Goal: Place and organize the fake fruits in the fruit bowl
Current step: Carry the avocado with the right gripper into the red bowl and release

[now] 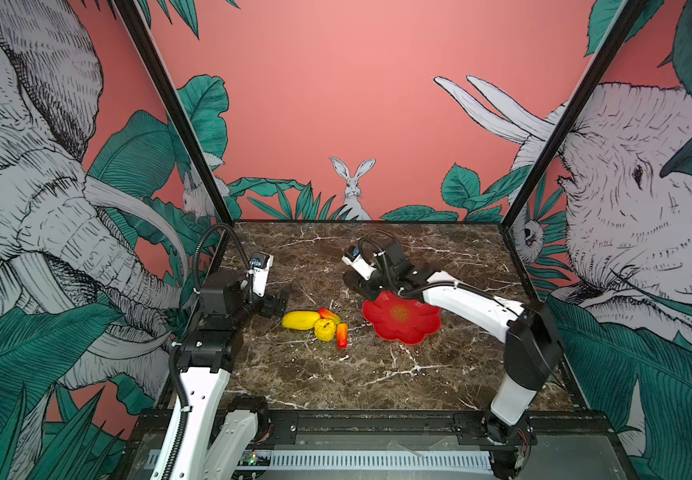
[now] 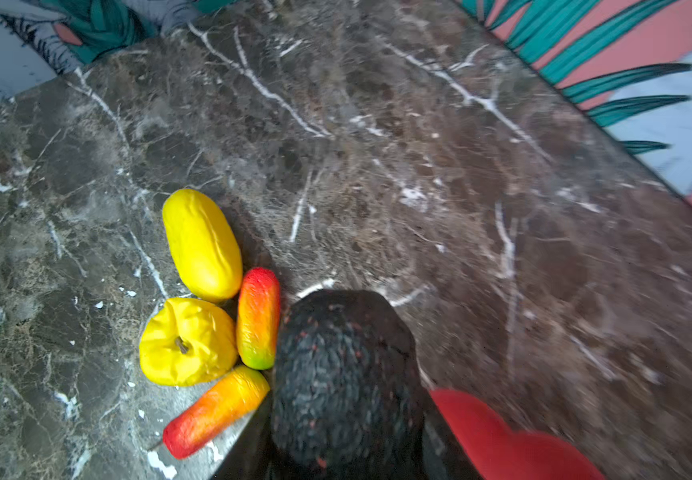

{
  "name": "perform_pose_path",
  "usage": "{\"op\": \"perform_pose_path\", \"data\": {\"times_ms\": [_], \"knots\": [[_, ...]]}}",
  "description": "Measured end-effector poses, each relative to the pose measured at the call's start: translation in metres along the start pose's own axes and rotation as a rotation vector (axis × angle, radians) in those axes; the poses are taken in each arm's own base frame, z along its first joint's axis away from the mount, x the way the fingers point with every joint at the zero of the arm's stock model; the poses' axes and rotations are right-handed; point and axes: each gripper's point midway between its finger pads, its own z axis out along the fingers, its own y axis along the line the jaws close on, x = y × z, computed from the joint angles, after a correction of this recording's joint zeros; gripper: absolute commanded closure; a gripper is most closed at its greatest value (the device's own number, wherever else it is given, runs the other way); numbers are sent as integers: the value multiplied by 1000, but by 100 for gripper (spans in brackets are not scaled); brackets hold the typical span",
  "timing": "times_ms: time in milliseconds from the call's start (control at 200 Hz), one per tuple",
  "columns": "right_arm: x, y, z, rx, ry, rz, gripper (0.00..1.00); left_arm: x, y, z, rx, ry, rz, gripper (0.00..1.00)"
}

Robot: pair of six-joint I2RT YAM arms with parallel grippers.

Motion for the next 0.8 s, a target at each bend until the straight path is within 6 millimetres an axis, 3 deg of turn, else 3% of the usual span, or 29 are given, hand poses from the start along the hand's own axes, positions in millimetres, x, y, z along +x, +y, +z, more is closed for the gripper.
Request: {"op": "perform_pose_path", "data": {"times_ms": [95, 205, 280, 375, 695, 795], "knots": [[22, -36, -20, 93, 17, 63, 75, 0, 0, 0, 0, 0, 1, 0], [81, -73, -21, 179, 125, 167, 76, 0, 0, 0, -1, 1, 1, 0], [122, -80, -17, 200, 216, 222, 77, 0, 0, 0, -1, 1, 1, 0], [157, -79, -14, 206, 298, 262, 77, 0, 0, 0, -1, 2, 1, 0], [191, -83, 15, 211, 379, 297, 74, 1, 0, 2, 0, 7, 0, 0], [191, -88, 20, 231, 384, 308, 71, 1, 0, 2, 0, 7, 0, 0]]}}
